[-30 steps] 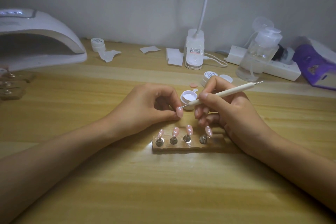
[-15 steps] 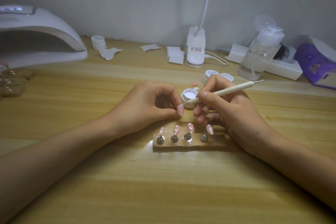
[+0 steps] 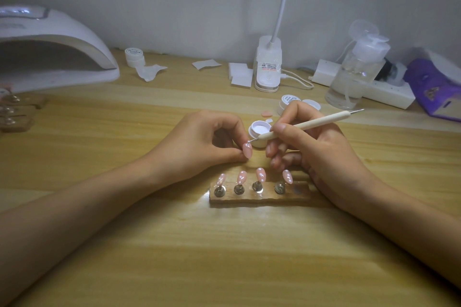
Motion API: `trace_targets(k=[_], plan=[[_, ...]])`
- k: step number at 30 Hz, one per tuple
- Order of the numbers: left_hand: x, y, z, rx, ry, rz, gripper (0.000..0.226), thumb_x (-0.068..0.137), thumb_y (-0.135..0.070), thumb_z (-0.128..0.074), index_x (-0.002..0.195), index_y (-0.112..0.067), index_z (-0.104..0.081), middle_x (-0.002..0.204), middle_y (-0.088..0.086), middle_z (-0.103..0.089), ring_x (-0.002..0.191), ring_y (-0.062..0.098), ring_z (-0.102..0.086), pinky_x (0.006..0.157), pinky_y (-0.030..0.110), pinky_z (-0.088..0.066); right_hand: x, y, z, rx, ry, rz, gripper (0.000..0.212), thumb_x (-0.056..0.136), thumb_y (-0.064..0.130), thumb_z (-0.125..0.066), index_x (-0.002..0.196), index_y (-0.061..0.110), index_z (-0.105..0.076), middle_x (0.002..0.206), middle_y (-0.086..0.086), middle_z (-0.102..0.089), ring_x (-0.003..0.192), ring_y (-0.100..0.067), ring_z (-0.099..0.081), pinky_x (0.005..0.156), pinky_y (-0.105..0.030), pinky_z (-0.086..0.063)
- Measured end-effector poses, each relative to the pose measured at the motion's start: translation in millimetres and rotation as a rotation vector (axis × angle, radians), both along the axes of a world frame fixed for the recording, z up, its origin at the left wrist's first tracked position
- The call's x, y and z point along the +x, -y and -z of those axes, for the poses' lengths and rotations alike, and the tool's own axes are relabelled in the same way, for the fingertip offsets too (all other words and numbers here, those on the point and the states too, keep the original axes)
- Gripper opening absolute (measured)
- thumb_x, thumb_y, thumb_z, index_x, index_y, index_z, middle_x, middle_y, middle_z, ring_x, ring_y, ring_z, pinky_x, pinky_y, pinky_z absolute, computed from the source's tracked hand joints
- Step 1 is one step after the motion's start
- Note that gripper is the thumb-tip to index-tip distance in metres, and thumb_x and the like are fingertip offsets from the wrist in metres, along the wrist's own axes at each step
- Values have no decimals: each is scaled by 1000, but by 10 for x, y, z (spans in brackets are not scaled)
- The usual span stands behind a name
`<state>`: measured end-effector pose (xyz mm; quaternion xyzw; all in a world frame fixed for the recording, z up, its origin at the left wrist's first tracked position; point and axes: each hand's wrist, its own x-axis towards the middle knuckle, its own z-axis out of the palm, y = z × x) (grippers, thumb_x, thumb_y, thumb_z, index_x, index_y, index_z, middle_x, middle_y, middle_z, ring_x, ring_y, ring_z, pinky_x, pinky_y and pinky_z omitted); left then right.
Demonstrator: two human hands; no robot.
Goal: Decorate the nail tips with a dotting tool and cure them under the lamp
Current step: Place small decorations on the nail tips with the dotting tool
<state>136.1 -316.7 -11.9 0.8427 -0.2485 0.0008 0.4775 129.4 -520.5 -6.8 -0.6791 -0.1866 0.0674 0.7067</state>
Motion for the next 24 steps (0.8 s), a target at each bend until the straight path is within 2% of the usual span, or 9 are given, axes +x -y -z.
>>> trace_targets(k=[8,24], plan=[[-5,7,-6,-4,5,-4,20,77,-11,-81,72,-25,-69,71,-18,-71,66,-6,-63,64,6,-43,-19,-8,-28,28,28,0,18,89,21,-61,71,24,-59,66,-7,-65,56,-17,-62,52,-24,-52],[-16,8,-17,-9,5,-4,18,77,-10,-80,72,-24,-69,73,-16,-72,67,-5,-63,65,6,-43,-37,-20,-48,64,47,9,18,89,20,-62,71,23,-58,67,-8,-66,57,-17,-62,52,-24,-51]])
